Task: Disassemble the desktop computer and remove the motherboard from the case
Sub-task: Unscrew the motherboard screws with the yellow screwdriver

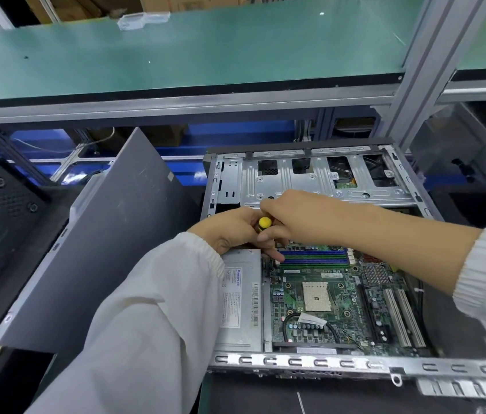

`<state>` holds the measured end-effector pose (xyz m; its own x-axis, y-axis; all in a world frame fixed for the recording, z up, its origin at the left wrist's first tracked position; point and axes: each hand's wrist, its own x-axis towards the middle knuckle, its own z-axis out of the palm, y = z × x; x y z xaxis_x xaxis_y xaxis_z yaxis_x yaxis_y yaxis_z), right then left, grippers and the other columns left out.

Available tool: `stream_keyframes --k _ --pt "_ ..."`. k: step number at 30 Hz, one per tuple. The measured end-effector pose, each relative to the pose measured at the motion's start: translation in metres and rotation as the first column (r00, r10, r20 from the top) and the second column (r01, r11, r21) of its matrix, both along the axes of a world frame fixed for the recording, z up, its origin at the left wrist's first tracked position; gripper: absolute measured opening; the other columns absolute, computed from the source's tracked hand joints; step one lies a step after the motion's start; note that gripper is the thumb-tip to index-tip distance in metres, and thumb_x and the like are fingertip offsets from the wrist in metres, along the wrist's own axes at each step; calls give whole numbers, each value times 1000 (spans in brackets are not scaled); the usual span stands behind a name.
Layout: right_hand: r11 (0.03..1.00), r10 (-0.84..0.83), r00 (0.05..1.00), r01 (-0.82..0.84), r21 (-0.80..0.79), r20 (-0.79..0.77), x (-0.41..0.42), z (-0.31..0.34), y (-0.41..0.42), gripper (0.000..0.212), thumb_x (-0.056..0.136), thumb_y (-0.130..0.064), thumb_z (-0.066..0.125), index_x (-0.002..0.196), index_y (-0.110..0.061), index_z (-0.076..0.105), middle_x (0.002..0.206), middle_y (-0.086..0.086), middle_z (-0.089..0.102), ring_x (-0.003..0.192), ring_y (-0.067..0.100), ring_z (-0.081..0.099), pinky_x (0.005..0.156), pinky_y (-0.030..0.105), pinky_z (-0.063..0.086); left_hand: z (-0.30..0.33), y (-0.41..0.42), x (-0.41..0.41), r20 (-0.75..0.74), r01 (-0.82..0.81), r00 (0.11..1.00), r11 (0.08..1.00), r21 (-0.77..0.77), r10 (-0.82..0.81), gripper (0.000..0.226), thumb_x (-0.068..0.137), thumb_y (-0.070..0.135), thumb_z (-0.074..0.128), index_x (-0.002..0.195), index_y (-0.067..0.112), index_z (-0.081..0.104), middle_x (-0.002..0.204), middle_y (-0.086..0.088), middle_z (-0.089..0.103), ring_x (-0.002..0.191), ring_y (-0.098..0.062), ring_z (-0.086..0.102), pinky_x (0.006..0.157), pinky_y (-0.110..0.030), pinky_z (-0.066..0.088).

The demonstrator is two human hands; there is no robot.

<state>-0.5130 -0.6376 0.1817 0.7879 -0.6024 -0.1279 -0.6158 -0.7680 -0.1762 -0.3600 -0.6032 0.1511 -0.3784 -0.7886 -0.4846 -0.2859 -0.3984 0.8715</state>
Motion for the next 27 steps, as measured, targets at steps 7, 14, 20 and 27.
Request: stream_keyframes --k 7,14,20,27 --pt "996 -52 995 45 82 83 -1 -3 -2 32 89 -54 51 80 -25 43 65 -8 50 58 4 44 46 25 24 0 0 0 6 -12 1000 999 -31 12 20 87 -11 59 99 3 62 87 -3 74 82 -23 73 76 -24 58" --pt "976 0 1000 0 220 0 -5 9 -1 22 94 -19 53 116 -20 55 91 -2 43 85 17 43 78 36 42 1 2 2 -106 -29 994 999 35 33 26 89 -15 51 110 -1 58 95 -7 72 106 -33 65 78 -26 56" --pt "977 -189 982 189 -104 8 2 3 8 34 92 -49 50 94 -15 48 72 1 43 64 21 44 45 29 24 0 1 1 -107 -44 993 997 68 51 38 88 -19 49 122 -4 54 105 -13 67 107 -33 65 79 -27 56" --pt "985 -161 985 156 75 60 4 4 10 28 89 -39 60 98 -19 44 81 -2 38 78 23 48 59 32 36 -1 1 2 -59 -41 997 998 39 44 29 87 -20 50 107 -1 57 96 -10 71 97 -27 70 79 -29 57"
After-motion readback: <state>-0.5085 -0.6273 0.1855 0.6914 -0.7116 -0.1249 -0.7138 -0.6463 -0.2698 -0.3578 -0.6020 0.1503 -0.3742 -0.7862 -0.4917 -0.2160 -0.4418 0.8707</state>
